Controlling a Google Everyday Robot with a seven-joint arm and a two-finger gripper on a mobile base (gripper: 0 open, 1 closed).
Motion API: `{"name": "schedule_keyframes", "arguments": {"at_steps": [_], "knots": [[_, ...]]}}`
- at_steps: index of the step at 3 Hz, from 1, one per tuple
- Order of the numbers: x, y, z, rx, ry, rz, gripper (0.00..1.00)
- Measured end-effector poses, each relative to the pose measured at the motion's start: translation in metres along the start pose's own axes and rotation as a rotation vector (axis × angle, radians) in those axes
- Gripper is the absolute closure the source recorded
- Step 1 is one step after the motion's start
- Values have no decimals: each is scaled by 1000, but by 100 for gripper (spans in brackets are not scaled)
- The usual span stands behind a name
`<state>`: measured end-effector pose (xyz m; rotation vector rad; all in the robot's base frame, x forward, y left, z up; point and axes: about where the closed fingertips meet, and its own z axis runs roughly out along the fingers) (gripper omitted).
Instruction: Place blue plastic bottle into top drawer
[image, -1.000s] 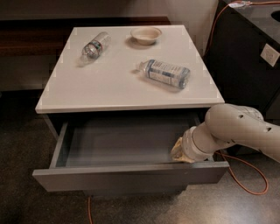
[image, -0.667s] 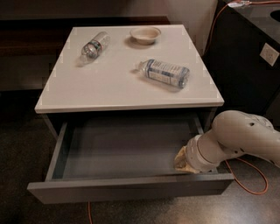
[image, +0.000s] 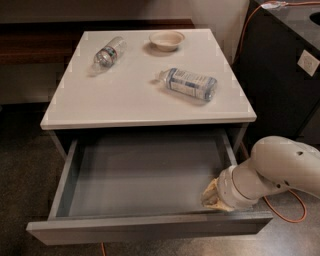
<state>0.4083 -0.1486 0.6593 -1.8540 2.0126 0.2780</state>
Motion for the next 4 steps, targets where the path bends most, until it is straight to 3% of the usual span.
{"name": "schedule_keyframes", "arguments": {"at_steps": [1,2,4], "knots": [[-2,21,-13,-15,-28,4,100],[-7,22,-27,-6,-46,-5,100],[-22,-26,-78,65,-49,-79,100]]}}
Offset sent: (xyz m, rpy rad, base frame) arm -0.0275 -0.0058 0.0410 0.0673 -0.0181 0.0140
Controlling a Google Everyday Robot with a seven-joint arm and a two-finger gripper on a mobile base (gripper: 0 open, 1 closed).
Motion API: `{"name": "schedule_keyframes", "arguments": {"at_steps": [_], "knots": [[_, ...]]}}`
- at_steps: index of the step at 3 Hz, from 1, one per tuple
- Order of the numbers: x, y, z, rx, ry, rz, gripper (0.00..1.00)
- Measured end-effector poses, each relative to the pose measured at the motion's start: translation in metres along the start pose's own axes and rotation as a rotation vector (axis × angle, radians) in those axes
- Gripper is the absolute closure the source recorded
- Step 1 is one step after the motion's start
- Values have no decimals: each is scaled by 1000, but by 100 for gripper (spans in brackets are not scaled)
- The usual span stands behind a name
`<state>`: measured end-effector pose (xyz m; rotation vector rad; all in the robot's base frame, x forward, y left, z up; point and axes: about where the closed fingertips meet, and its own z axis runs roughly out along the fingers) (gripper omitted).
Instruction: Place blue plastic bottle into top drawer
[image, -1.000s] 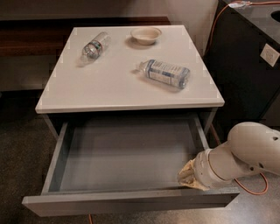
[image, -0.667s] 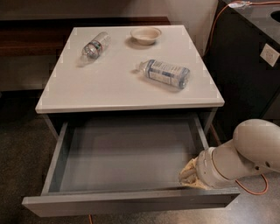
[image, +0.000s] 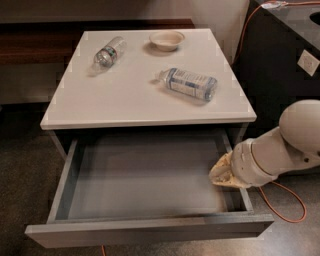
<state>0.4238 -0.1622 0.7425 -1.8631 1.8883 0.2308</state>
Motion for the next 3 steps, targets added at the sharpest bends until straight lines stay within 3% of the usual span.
{"name": "schedule_keyframes", "arguments": {"at_steps": [1,3], "knots": [[-17,-37,-29,35,0,-62,99],[-49,-77,-67,56,46,-155,54]]}}
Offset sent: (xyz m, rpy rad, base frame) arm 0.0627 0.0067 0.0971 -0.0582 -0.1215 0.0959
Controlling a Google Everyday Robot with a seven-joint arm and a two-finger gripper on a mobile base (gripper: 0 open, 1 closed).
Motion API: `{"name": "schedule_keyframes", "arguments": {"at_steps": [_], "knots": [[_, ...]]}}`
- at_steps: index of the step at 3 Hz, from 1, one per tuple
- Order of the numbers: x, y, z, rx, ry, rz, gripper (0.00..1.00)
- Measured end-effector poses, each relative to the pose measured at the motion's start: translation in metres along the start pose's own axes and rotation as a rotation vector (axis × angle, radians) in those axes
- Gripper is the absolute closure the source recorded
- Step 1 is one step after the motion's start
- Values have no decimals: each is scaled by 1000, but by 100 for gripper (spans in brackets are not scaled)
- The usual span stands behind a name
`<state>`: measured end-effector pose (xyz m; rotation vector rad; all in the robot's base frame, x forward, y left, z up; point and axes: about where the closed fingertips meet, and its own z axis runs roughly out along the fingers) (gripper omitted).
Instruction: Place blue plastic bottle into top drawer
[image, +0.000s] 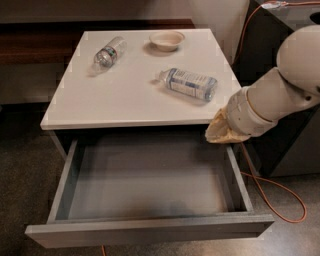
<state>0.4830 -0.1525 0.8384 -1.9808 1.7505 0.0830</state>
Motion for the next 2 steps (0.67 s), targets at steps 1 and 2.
{"name": "schedule_keyframes", "arguments": {"at_steps": [1,2], "knots": [[-11,-23,-18,4,33,-40,30],[-15,-26,-21,5,36,-51,1]]}}
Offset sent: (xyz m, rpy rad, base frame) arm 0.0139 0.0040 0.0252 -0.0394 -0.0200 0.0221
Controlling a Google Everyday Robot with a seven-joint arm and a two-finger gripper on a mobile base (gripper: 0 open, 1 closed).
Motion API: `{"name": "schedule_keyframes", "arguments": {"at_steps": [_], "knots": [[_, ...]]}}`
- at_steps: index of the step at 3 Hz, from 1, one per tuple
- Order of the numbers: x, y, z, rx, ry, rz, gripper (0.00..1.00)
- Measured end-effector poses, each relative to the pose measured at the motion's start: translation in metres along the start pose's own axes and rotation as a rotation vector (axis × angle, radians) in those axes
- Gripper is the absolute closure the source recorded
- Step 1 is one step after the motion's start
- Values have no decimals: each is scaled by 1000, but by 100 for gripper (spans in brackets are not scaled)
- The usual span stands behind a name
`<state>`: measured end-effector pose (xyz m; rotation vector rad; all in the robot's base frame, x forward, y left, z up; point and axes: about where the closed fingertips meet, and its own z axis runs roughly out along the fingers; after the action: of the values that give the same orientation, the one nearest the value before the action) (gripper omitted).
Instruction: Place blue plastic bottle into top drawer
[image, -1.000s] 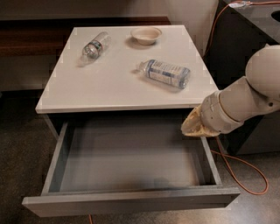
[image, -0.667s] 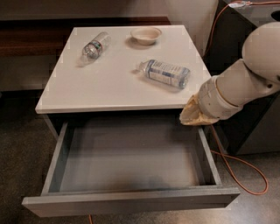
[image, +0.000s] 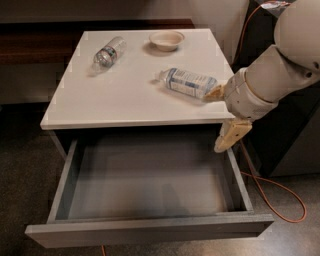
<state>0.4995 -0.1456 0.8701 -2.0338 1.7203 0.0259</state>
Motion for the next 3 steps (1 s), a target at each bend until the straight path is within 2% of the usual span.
{"name": "schedule_keyframes", "arguments": {"at_steps": [1,3], "knots": [[0,0,0,0,0,-1,0],[1,-45,-20,85,-16,149,0]]}}
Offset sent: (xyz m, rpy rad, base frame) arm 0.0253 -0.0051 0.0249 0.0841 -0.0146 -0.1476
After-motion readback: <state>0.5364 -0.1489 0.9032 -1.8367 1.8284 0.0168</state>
